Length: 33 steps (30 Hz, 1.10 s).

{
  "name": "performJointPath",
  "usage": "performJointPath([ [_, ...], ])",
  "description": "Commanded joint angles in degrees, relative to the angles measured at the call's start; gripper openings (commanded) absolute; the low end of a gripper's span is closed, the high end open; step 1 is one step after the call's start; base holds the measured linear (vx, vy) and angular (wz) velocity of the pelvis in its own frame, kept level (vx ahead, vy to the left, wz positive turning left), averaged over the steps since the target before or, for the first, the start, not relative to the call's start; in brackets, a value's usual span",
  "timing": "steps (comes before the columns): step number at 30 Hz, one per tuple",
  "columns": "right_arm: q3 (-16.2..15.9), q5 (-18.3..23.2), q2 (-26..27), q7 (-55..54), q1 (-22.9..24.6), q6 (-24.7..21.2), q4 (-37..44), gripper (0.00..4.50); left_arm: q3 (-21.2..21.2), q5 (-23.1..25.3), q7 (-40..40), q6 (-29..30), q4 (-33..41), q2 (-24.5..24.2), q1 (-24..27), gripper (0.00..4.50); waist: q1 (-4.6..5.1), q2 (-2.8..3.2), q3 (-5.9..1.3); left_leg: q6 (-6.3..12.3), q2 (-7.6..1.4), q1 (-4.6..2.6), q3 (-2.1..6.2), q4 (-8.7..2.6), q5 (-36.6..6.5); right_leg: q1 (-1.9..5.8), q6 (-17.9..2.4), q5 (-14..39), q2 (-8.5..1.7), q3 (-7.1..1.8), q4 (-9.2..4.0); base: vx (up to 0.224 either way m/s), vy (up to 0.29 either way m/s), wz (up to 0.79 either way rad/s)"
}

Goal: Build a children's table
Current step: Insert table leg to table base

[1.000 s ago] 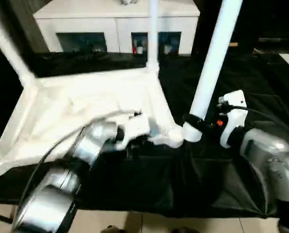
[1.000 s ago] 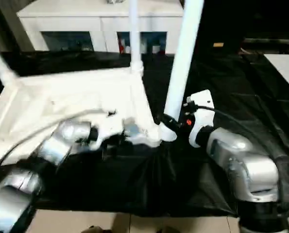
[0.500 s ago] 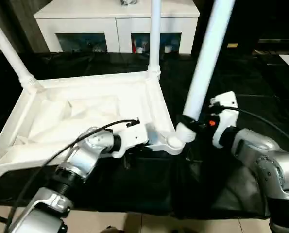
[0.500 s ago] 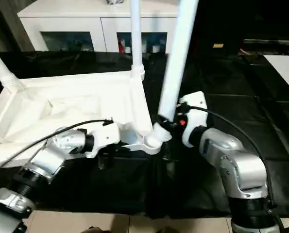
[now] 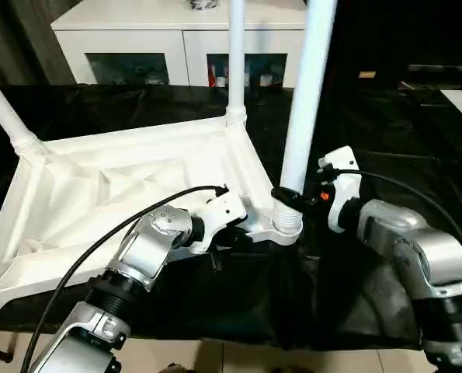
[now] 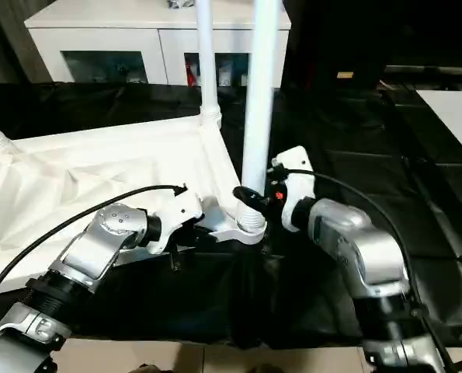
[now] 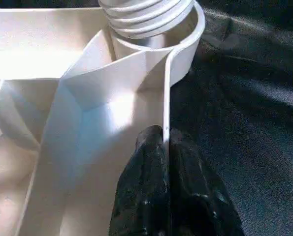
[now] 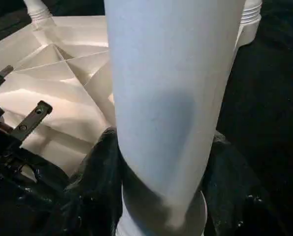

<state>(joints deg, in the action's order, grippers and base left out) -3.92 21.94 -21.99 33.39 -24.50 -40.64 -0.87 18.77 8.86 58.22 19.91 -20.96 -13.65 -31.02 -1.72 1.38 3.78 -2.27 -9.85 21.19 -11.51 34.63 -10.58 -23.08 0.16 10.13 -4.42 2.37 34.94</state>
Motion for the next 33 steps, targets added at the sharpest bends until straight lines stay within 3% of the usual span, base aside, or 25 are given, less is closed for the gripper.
performJointPath([
  [1,-0.34,-0.77,-0.49,0.83,-0.96,1.60,-1.10,1.86,-0.32,-0.64,-2.22,-0.22,-0.68,-0.03,0.56,0.00,-0.28,-1.76,-4.09,2.78,-2.70,-0.47,1.47,-3.69,-10.15,2.32,-10.65,19.63,-3.76,-2.25,-4.97,0.000,0.000,0.00],
  [3,-0.38,-1.03,-0.46,1.49,-1.09,2.01,-2.06,1.86,-0.41,-0.82,-2.32,-0.14,-0.65,-0.18,0.36,0.00,-0.15,-2.07,-4.05,2.50,-2.75,-0.40,1.53,-3.79,-10.55,2.35,-10.31,20.27,-3.72,-2.25,-5.00,0.000,0.000,0.00],
  [25,1.91,-0.66,2.43,1.61,2.06,6.18,-7.61,1.86,-2.40,-3.44,-3.17,-1.64,-0.70,-0.09,-0.25,0.00,0.02,-1.88,-4.06,2.31,-2.72,-0.48,1.56,-3.87,-11.71,2.28,-10.82,20.46,-3.66,-2.22,-5.12,0.000,0.000,0.00],
  [26,1.87,-0.65,2.42,1.63,2.12,6.17,-7.43,1.86,-2.44,-3.87,-2.54,-0.80,-0.44,-0.10,-0.24,0.46,0.04,-1.90,-4.05,2.32,-2.74,-0.42,1.60,-3.90,-11.69,2.31,-10.78,20.51,-3.67,-2.20,-5.10,0.000,0.000,0.00],
  [31,1.88,-0.74,2.40,1.84,2.09,6.16,-7.12,1.86,-1.70,-3.26,-1.92,-0.62,0.05,-0.93,-0.04,0.63,-0.09,-1.70,-4.02,2.06,-2.85,-0.60,1.59,-3.99,-12.31,2.10,-11.32,20.00,-3.56,-2.20,-5.14,0.000,0.000,0.00],
  [33,1.84,-0.76,2.36,1.95,1.95,6.23,-7.09,1.86,-1.35,-2.79,-1.62,-1.14,-0.63,-1.55,-0.11,0.63,-0.02,-1.92,-4.03,1.70,-2.86,-0.59,1.65,-4.12,-13.04,2.17,-11.15,19.68,-3.55,-2.18,-5.09,0.000,0.000,0.00],
])
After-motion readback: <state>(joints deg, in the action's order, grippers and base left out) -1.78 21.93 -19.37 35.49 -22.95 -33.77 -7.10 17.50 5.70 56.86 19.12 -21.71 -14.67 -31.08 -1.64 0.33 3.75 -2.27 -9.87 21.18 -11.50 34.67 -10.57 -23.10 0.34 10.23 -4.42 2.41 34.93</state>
